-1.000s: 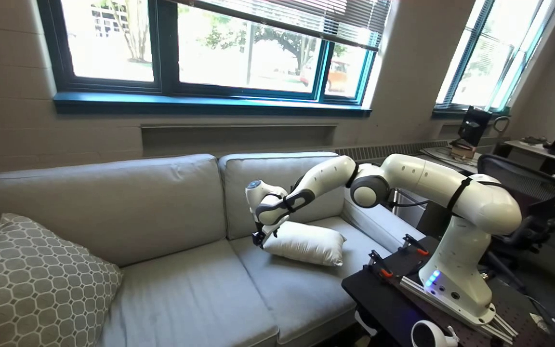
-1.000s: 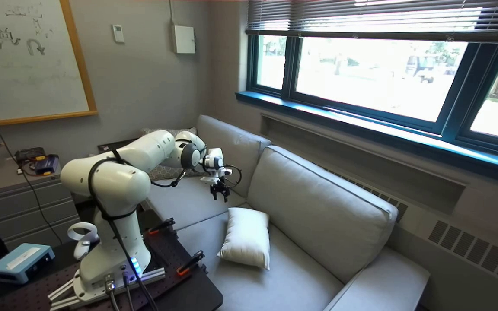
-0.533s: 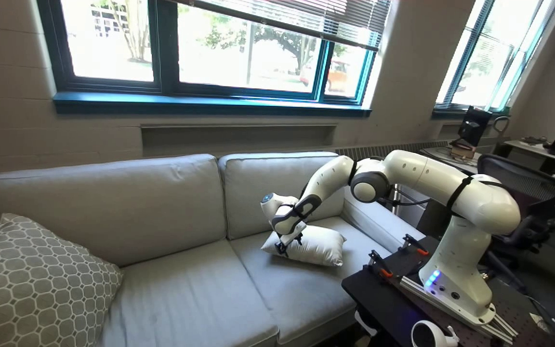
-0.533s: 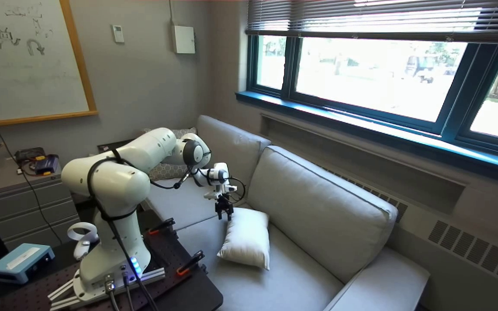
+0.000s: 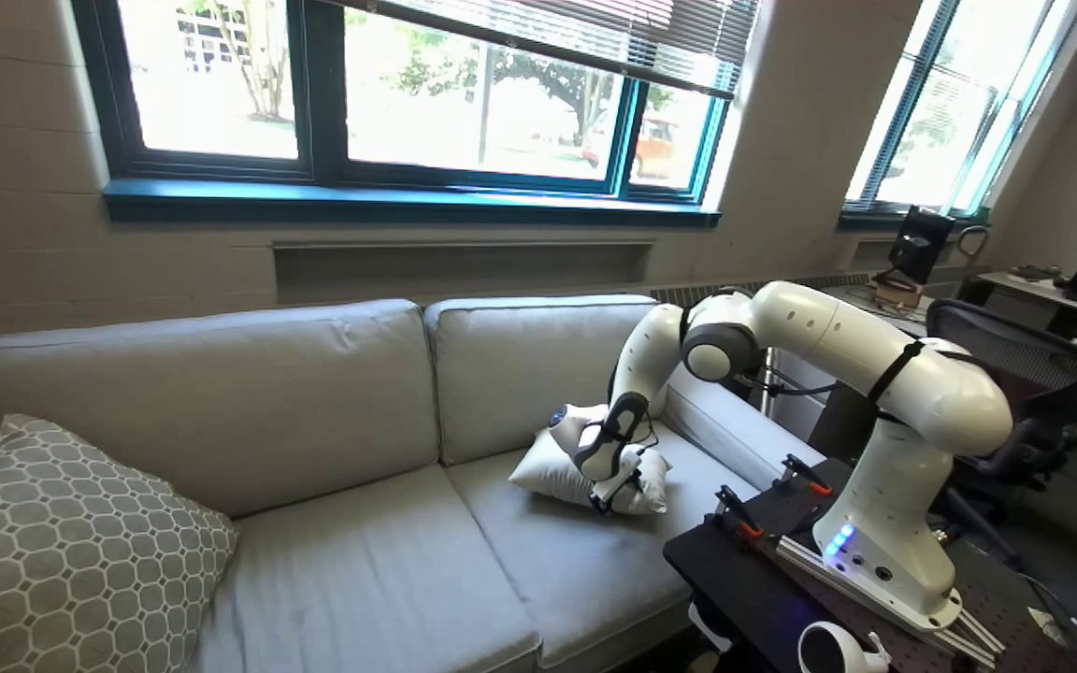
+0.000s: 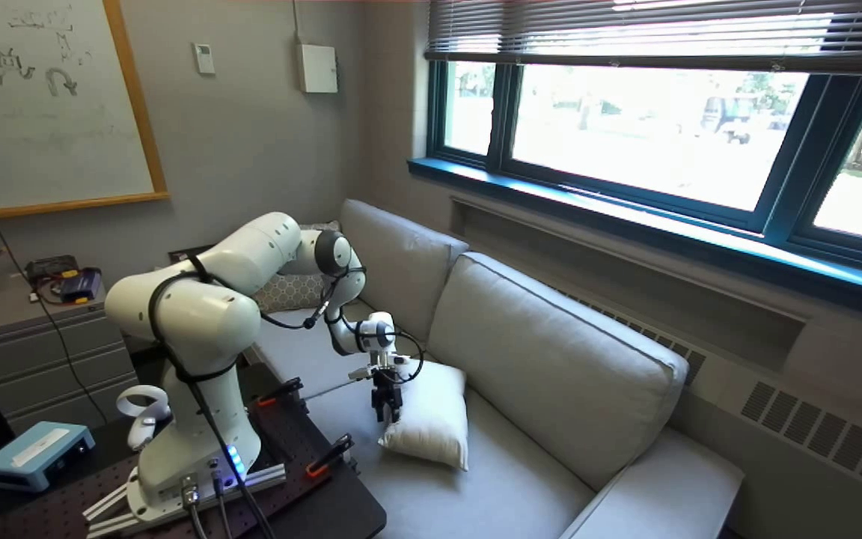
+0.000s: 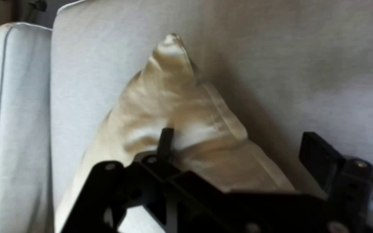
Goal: Move the small pillow to the right side of the sofa
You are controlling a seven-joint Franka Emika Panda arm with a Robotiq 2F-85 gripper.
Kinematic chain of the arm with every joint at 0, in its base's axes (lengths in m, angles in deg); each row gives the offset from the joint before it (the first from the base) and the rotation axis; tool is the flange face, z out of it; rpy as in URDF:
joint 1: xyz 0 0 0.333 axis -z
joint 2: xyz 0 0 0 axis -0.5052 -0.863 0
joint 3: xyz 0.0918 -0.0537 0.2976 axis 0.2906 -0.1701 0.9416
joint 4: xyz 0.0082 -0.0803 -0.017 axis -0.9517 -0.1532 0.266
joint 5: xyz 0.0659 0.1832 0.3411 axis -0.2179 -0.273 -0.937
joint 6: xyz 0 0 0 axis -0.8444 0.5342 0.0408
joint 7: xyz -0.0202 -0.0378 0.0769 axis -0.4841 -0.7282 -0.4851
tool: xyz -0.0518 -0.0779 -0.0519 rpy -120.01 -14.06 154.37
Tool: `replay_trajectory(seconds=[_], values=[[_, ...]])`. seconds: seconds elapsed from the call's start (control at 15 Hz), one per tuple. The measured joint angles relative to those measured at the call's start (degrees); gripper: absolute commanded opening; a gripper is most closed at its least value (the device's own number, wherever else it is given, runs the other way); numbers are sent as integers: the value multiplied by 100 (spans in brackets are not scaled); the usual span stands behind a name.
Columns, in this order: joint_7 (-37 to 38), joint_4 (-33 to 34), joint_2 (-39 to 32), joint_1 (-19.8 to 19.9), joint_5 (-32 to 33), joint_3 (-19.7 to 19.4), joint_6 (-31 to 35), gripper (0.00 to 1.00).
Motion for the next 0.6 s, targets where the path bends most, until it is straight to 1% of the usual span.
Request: replay_trajectory(seconds=[0.2,0.47,0.6], values=[[553,-329,77,-467,565,-372,90,100],[1297,-286,-21,-1206,1210,-655,63,100],[1646,-172,-160,-1493,1419,-776,63,100]])
